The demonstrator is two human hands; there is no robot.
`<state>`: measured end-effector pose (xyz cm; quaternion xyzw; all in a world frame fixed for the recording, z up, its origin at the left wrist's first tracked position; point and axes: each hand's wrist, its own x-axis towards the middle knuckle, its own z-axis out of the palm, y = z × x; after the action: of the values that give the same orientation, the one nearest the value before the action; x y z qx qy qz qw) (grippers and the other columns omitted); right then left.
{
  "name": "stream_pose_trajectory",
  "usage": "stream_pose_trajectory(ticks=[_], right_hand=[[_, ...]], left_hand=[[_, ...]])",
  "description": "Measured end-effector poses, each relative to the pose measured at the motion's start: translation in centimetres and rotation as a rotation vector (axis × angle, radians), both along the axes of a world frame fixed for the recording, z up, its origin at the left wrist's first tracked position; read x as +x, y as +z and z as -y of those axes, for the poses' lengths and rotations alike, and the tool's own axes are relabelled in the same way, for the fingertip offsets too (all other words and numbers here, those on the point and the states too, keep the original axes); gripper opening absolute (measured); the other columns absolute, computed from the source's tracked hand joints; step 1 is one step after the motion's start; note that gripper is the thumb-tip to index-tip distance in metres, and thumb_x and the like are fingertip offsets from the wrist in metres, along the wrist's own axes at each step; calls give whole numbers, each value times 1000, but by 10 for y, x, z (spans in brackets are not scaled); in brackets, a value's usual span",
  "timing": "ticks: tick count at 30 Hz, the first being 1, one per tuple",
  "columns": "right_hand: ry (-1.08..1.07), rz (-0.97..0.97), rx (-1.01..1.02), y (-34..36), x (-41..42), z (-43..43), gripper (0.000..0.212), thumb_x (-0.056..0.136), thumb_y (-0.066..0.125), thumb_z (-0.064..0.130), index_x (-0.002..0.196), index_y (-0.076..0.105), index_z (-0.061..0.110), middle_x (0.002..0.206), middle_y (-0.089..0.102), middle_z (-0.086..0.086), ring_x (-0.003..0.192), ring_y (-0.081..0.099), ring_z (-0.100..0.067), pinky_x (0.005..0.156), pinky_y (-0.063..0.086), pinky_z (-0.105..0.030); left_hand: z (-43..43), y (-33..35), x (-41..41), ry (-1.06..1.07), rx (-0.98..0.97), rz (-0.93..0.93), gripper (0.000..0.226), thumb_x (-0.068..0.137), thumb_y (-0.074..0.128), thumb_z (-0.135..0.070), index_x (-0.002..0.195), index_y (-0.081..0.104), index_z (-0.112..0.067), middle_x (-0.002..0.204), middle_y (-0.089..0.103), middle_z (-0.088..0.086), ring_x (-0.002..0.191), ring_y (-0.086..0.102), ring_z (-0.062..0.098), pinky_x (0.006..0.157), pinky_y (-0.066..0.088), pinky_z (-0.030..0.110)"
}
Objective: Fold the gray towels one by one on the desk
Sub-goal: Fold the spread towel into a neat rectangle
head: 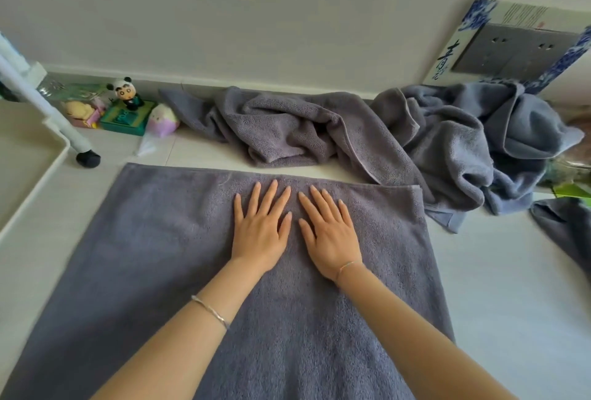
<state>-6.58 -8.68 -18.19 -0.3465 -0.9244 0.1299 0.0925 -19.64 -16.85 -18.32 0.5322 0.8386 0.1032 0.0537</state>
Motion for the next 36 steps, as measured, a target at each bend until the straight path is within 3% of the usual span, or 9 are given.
stream_pose_trajectory(ticks=[3,8,10,14,22,26,29,33,36], right_hand=[[-60,57,-10,1,10,-36,59,94,14,52,148,27,30,155,25,3,145,18,-16,118,3,-32],[-128,153,-24,16,47,-63,60,97,15,52,151,16,24,158,14,4,146,8,-15,118,-1,-29],[-56,100,-7,20,63,-29,64,94,11,53,151,16,24,158,9,7,146,4,-12,118,-2,-30],[76,99,-24,11,104,45,55,98,17,52,149,22,32,157,17,7,146,12,-15,117,4,-35],[-348,199,-115,14,187,20,64,89,7,61,149,9,38,159,3,9,147,-1,-15,119,-1,-38],[-275,70,-114,27,208,67,63,92,17,60,150,13,36,157,2,13,146,-2,-10,120,0,-36],[-189,107,-115,16,224,91,63,91,18,64,149,12,39,157,3,15,145,-2,-8,119,3,-36],[-534,-168,-338,18,227,93,64,95,45,45,149,21,23,157,20,0,143,21,-20,117,19,-37],[-728,-422,-588,39,216,92,58,94,55,26,144,29,15,145,41,-5,130,43,-25,105,35,-35]], left_hand=[[-13,0,-5,22,-84,0,69,86,0,-54,150,15,-34,159,11,-6,147,5,24,114,-3,54],[-14,9,-10,-1,-158,23,64,91,-1,-54,151,-1,-32,160,-5,-5,146,-9,22,115,-7,54],[9,14,10,-26,-86,38,71,86,-6,-56,151,4,-30,159,-2,-5,147,-5,23,115,-8,52],[76,9,75,-180,-6,-6,63,94,20,-56,149,27,-26,156,22,-2,144,20,26,111,7,57],[94,9,87,-106,-83,-32,69,92,0,-64,151,9,-30,158,9,-1,145,9,32,114,1,60],[144,11,136,-353,-70,-25,64,93,20,-65,150,19,-36,157,20,-1,144,15,33,108,8,64],[151,4,142,-342,-99,-29,64,92,23,-65,149,18,-37,157,19,-4,145,14,31,108,8,63],[146,7,141,-329,-186,18,60,94,15,-63,148,20,-37,156,22,-4,144,16,30,109,5,60],[149,10,142,-334,-206,47,64,90,-4,-66,148,6,-41,158,5,-8,146,-2,27,114,-8,57]])
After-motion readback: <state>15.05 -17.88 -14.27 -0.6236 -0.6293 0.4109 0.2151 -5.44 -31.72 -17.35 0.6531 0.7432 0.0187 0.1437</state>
